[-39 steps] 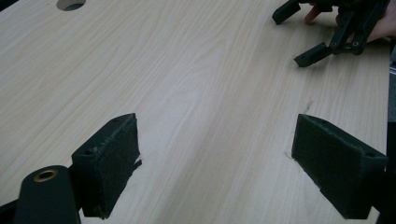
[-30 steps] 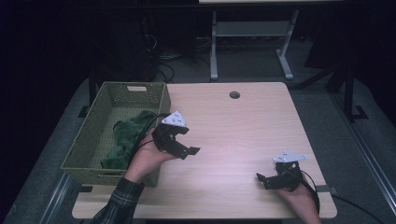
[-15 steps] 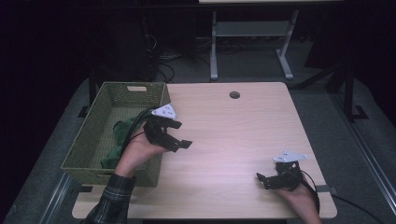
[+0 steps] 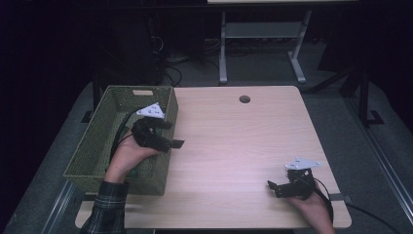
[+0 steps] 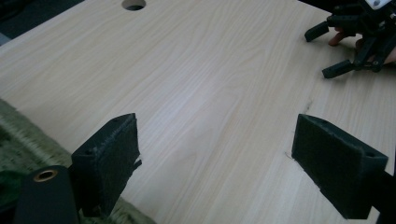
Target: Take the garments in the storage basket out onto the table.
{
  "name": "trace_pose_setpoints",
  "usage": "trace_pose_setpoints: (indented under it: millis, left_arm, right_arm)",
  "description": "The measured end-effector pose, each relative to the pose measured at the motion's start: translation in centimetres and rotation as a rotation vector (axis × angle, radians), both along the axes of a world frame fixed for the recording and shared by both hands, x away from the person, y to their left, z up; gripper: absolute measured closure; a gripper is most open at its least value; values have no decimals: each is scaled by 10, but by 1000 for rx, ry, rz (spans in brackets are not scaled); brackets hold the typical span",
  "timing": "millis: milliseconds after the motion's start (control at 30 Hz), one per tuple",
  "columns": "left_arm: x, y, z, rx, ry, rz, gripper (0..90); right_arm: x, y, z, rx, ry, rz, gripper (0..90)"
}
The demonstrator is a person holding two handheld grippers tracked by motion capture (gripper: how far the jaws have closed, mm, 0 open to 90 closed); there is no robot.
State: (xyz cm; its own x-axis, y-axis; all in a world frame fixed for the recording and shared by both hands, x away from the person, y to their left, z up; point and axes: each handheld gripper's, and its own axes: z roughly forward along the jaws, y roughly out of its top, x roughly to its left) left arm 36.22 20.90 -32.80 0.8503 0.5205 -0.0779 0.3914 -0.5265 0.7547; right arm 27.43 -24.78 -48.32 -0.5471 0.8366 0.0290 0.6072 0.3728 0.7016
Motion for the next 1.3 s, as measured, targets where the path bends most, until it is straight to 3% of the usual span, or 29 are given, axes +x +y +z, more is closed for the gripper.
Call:
trace_pose_setpoints:
  millis: [333,900,1300]
  left_arm:
    - [1,29,4,7,-14,71,144]
    - [4,63,3,43,-41,156,176]
    - [7,88,-6,68,-29,227,176]
  right_arm:
    - [0,0,0,0,0,0,13]
    - [0,0,0,0,0,0,13]
    - [0,0,0,0,0,0,12]
